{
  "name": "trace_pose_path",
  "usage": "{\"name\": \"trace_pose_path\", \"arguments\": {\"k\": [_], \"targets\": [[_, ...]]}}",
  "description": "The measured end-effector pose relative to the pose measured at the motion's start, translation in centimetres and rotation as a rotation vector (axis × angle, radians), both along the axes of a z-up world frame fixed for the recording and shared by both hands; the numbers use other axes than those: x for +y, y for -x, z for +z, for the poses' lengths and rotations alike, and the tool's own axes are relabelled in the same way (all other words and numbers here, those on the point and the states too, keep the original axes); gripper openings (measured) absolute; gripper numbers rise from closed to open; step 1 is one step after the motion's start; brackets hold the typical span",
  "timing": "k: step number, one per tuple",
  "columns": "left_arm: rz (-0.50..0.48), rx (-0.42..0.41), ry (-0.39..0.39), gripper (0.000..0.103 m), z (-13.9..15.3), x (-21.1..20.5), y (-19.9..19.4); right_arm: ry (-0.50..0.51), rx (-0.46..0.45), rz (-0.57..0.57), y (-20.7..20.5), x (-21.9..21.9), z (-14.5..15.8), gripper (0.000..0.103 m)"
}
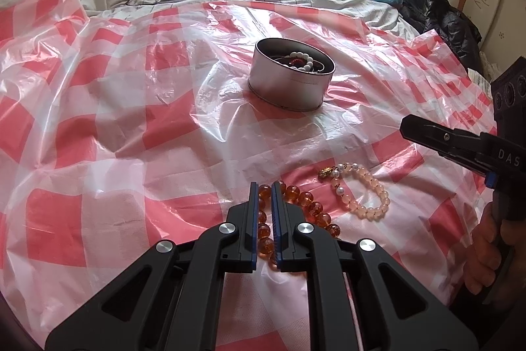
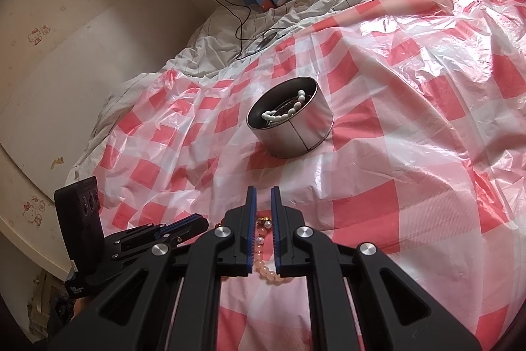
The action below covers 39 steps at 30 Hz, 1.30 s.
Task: Organize jewelry
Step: 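Grasp and lift the amber bead bracelet with the left gripper while the right gripper holds the pink bracelet, then carry both bracelets over the steel tin and open both grippers to drop them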
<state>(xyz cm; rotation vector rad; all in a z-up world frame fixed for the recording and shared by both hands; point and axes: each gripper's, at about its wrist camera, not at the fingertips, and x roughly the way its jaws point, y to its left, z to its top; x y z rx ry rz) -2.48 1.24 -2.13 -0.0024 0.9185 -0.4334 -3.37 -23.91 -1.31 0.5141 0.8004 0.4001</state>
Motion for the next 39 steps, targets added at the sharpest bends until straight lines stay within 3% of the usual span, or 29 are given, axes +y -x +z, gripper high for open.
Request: {"name": "trace_pose_path", "arguments": {"k": [3, 4, 5, 7, 12, 15, 16, 20, 25, 34, 39], "targets": [[0.003, 0.009, -0.002, 0.007, -0.2, 0.1, -0.1, 0.051, 0.041, 0.010, -0.2, 0.5, -0.3, 0.009], [0.003, 0.014, -0.005, 0.007, -0.4, 0.1, -0.2, 0.064, 0.079, 0.031, -0.5, 1.0, -0.9, 0.015], [0.004, 0.021, -0.009, 0.007, -0.6, 0.0, -0.3, 0.099, 0.109, 0.039, -0.6, 1.6, -1.4, 0.035], [0.007, 0.027, -0.020, 0.007, -0.9, -0.1, -0.4, 0.238, 0.135, 0.048, -0.8, 3.1, -2.0, 0.048], [0.012, 0.030, -0.055, 0.008, -1.6, -0.4, -0.8, 0.485, 0.102, 0.082, -0.4, 5.9, -2.5, 0.048], [0.006, 0.046, -0.051, 0.014, -2.0, -0.6, -1.1, 0.543, 0.102, 0.095, -0.4, 6.6, -3.1, 0.048], [0.001, 0.053, -0.061, 0.015, -2.3, -0.7, -1.1, 0.563, 0.098, 0.103, -0.3, 6.8, -3.3, 0.044], [-0.027, 0.038, -0.091, 0.016, -2.5, -1.5, -0.9, 0.613, 0.078, 0.156, 0.3, 8.0, -3.4, 0.010], [-0.042, 0.049, -0.066, 0.010, -2.5, -1.5, -0.9, 0.498, 0.074, 0.152, 0.3, 7.3, -2.7, 0.009], [-0.058, -0.019, 0.110, 0.010, 0.8, -0.2, 0.2, 0.024, 0.015, 0.079, -0.2, 2.3, -0.1, 0.009], [-0.083, -0.035, 0.176, 0.010, 2.9, -0.1, -0.1, -0.082, -0.032, 0.046, -0.2, 0.8, 1.3, 0.009]]}}
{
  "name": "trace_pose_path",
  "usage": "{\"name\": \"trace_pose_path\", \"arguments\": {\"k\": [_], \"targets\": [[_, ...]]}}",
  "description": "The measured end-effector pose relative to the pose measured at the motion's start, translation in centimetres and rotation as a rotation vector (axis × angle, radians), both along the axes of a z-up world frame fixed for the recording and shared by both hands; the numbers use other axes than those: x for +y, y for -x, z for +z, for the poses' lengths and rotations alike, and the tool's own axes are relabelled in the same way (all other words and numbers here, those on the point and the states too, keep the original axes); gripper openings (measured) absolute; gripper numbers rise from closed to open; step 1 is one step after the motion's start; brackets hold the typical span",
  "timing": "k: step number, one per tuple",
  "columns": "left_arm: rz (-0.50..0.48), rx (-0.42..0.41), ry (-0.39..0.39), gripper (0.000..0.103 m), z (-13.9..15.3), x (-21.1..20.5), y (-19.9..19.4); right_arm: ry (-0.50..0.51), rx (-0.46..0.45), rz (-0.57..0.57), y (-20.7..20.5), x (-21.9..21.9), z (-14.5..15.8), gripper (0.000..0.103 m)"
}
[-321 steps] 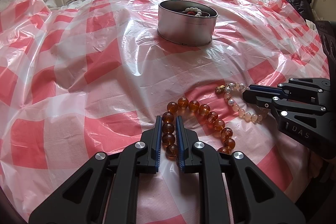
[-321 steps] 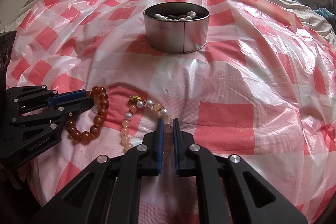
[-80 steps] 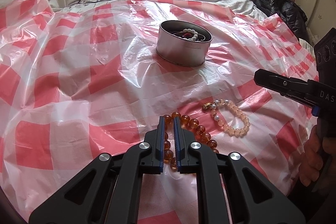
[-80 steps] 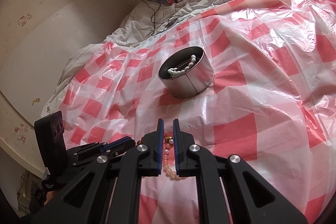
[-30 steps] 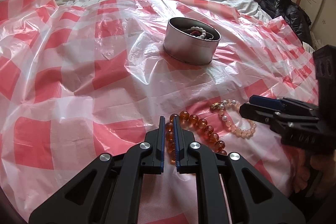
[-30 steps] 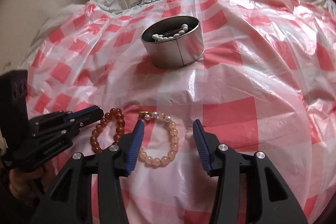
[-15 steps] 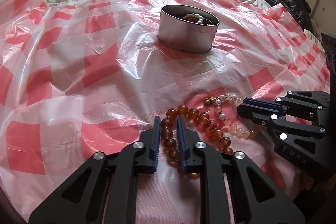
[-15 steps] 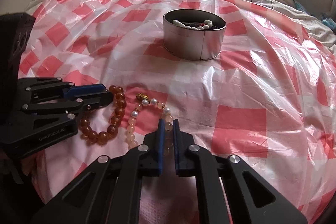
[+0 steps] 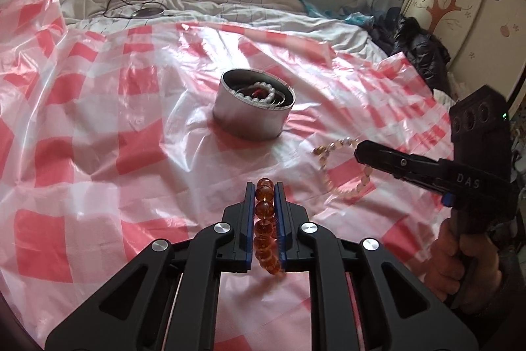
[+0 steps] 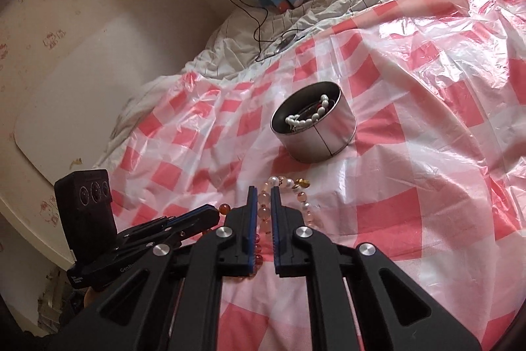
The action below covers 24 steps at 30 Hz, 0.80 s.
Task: Organize jewelry
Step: 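Carry both bracelets over the steel tin and open both grippers to drop them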
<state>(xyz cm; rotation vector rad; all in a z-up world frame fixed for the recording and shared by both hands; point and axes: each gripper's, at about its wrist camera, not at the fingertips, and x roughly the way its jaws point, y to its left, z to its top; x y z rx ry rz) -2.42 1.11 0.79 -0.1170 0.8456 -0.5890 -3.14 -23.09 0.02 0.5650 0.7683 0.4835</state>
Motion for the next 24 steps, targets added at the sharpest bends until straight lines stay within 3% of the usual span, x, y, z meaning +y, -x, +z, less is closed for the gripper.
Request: {"name": "trace_pose_path", "arguments": {"k": [8, 17, 19, 23, 24], "targets": [[-0.015, -0.046, 0.056, 0.010, 4.5, -1.3, -3.6, -0.164, -0.045, -0.031, -2.7, -2.9, 1.4, 0.009], [-0.032, -0.065, 0.150, 0.010, 6.6, -4.6, -10.1, -0.197, -0.083, -0.046, -6.1, -4.2, 2.2, 0.009], [-0.020, -0.051, 0.124, 0.010, 5.4, -5.6, -12.0, -0.199, -0.084, -0.050, -6.6, -4.4, 2.1, 0.009], [0.042, 0.069, -0.076, 0.011, 0.2, -6.7, -15.5, -0.199, -0.067, -0.047, -8.4, -4.3, 1.5, 0.009], [0.053, 0.078, -0.085, 0.011, -0.4, -6.5, -15.7, -0.201, -0.064, -0.042, -8.8, -4.1, 1.4, 0.009]]}}
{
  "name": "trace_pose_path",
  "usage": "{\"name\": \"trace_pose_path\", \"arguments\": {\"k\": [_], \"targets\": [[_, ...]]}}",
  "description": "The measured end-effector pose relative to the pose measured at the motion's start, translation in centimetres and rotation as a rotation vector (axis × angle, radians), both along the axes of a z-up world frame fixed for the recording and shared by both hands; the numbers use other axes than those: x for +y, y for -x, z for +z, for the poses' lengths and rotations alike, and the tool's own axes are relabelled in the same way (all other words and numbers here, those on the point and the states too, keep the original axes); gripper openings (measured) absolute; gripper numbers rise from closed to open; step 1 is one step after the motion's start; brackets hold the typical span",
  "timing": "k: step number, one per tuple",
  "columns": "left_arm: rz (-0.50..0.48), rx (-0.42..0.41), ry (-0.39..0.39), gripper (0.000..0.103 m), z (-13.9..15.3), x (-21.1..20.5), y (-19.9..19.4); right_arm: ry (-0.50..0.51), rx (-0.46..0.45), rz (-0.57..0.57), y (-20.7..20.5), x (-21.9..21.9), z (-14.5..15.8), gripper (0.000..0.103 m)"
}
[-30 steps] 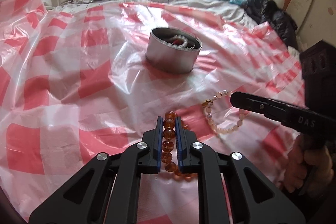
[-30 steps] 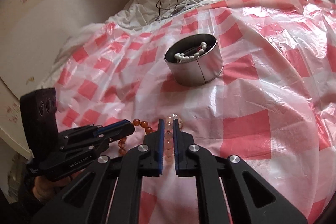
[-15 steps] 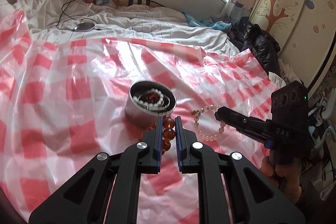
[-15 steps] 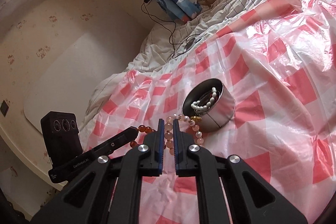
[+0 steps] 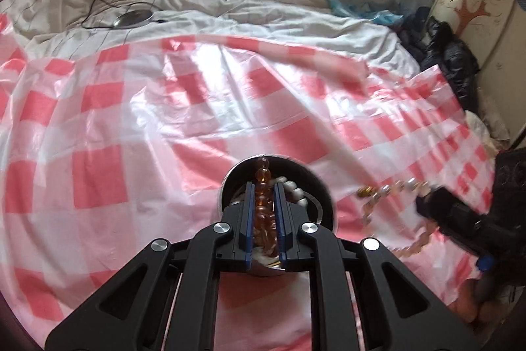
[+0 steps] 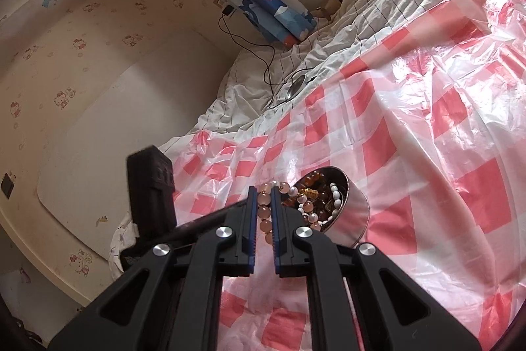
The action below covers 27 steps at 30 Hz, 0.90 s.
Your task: Organize jewelry
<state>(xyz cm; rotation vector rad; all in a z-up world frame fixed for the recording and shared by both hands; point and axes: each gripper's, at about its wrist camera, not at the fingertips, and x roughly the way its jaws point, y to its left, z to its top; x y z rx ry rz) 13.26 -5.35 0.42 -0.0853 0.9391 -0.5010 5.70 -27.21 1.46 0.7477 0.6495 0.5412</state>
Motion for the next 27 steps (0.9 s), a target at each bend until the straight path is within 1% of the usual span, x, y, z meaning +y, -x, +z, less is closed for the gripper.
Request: {"name": "trace_pose_path", "arguments": {"k": [2, 3, 5, 6, 7, 8, 9, 10, 12, 13, 14, 16, 17, 19, 20, 21, 22, 23, 25, 27], "targets": [[0.009, 0.018, 0.041, 0.011, 0.1, 1.0, 0.0, -0.014, -0.001, 0.020, -1.2, 0.7, -0.1, 0.009], [0.017, 0.011, 0.057, 0.013, 0.6, 1.5, 0.1, -0.029, -0.005, 0.033, -1.8, 1.0, 0.0, 0.009], [0.052, -0.030, 0.081, 0.027, 1.9, 3.1, 0.7, -0.052, -0.004, 0.052, -2.8, 1.8, -0.1, 0.009], [0.073, -0.047, 0.080, 0.038, 2.4, 3.8, 1.1, -0.012, 0.026, 0.050, -3.6, 2.4, -0.4, 0.009], [0.088, -0.057, 0.086, 0.040, 2.7, 4.6, 1.5, 0.049, 0.059, 0.042, -4.1, 2.9, -0.8, 0.010], [0.096, -0.056, 0.093, 0.040, 2.8, 5.3, 1.9, 0.142, 0.092, 0.026, -4.5, 3.4, -1.3, 0.020], [0.102, -0.052, 0.097, 0.040, 2.9, 5.8, 2.3, 0.218, 0.111, -0.001, -4.5, 3.6, -1.6, 0.028], [0.109, -0.048, 0.099, 0.041, 2.9, 6.4, 2.8, 0.272, 0.119, -0.033, -4.3, 3.5, -1.8, 0.034], [0.129, -0.046, 0.095, 0.043, 2.8, 7.5, 4.1, 0.285, 0.113, -0.075, -3.6, 2.7, -1.4, 0.035], [0.134, -0.049, 0.075, 0.045, 2.7, 7.8, 5.0, 0.295, 0.101, -0.092, -3.1, 2.3, -1.1, 0.039], [0.134, -0.056, 0.048, 0.047, 2.6, 8.0, 6.0, 0.310, 0.090, -0.110, -2.4, 2.0, -0.7, 0.047], [0.141, -0.068, -0.005, 0.057, 2.3, 8.2, 8.0, 0.348, 0.080, -0.132, -0.6, 1.5, -0.1, 0.053], [0.146, -0.072, -0.031, 0.058, 2.2, 8.1, 8.8, 0.371, 0.080, -0.139, 0.4, 1.4, 0.1, 0.059], [0.149, -0.087, -0.088, 0.067, 2.0, 8.1, 10.7, 0.423, 0.088, -0.154, 2.9, 1.5, 0.1, 0.070], [0.149, -0.102, -0.107, 0.071, 2.1, 8.0, 11.5, 0.448, 0.093, -0.159, 4.1, 1.7, 0.2, 0.072], [0.154, -0.122, -0.131, 0.079, 2.2, 7.9, 12.5, 0.472, 0.100, -0.159, 5.2, 2.0, 0.3, 0.073], [0.161, -0.138, -0.151, 0.084, 2.3, 7.9, 13.3, 0.506, 0.098, -0.152, 6.7, 2.5, 0.4, 0.077], [0.166, -0.149, -0.166, 0.086, 2.5, 7.8, 14.0, 0.539, 0.091, -0.151, 7.7, 3.1, 0.6, 0.085], [0.175, -0.166, -0.179, 0.088, 2.7, 7.9, 15.4, 0.634, 0.070, -0.148, 10.1, 4.4, 0.9, 0.093], [0.192, -0.182, -0.180, 0.092, 3.0, 8.1, 16.7, 0.728, 0.045, -0.143, 12.0, 5.5, 1.4, 0.094]]}}
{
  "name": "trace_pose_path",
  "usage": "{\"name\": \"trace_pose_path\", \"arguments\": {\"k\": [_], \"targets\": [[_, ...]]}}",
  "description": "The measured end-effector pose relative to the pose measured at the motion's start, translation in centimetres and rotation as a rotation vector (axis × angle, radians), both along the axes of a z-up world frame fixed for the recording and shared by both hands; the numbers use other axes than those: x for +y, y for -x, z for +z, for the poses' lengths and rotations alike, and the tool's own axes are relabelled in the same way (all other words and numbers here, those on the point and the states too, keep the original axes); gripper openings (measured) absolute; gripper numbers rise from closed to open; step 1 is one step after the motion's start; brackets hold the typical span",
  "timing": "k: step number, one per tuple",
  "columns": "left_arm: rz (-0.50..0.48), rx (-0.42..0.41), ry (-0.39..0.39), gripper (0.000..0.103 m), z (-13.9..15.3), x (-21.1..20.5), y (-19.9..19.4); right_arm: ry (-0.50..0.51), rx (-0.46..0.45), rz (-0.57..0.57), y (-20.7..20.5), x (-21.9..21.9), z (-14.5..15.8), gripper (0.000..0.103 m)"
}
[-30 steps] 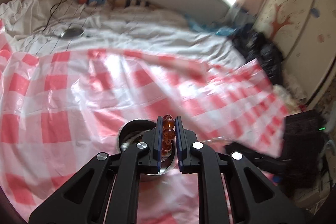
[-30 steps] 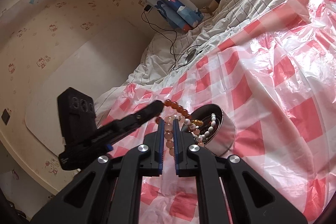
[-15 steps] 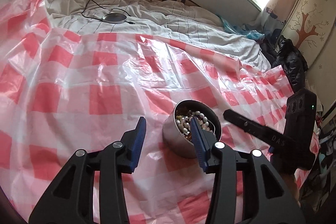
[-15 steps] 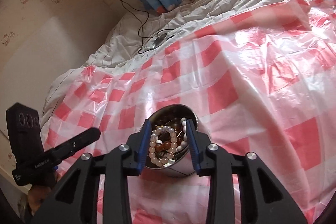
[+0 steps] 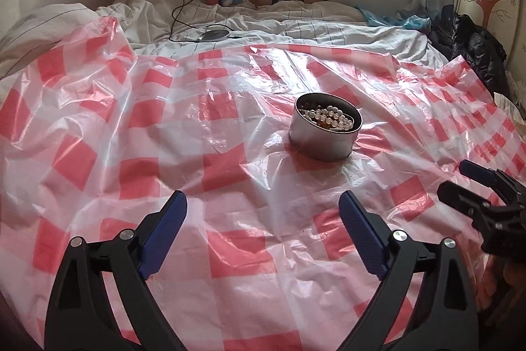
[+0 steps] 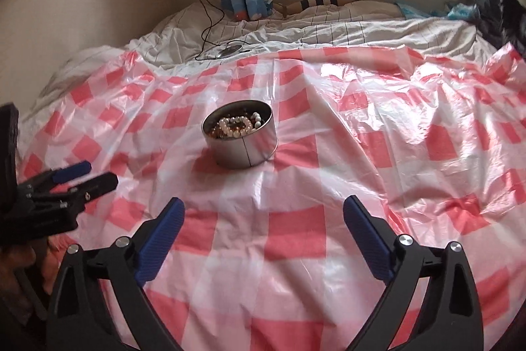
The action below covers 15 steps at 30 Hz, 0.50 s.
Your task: Organize jewelry
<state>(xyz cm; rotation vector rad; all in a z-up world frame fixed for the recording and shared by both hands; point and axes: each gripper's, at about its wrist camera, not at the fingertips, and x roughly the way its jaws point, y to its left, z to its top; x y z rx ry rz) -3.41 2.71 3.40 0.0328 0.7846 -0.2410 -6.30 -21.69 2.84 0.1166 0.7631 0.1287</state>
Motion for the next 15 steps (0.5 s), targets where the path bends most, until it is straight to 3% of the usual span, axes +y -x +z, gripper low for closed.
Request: {"name": "trace_pose_path", "arguments": {"k": [2, 6, 15], "targets": [[0.016, -0.022, -0.022, 0.095, 0.1, -0.3, 1.1, 0.044, -0.020, 0.003, 1.4, 0.5, 0.4, 0.095], [0.014, -0.042, -0.087, 0.095, 0.1, -1.1, 2.2, 0.015, -0.056, -0.030, 3.0, 1.0, 1.0, 0.095], [0.005, -0.072, -0.208, 0.095, -0.7, -2.2, 2.3, -0.044, -0.065, -0.081, 1.3, 1.2, 0.5, 0.095]]}}
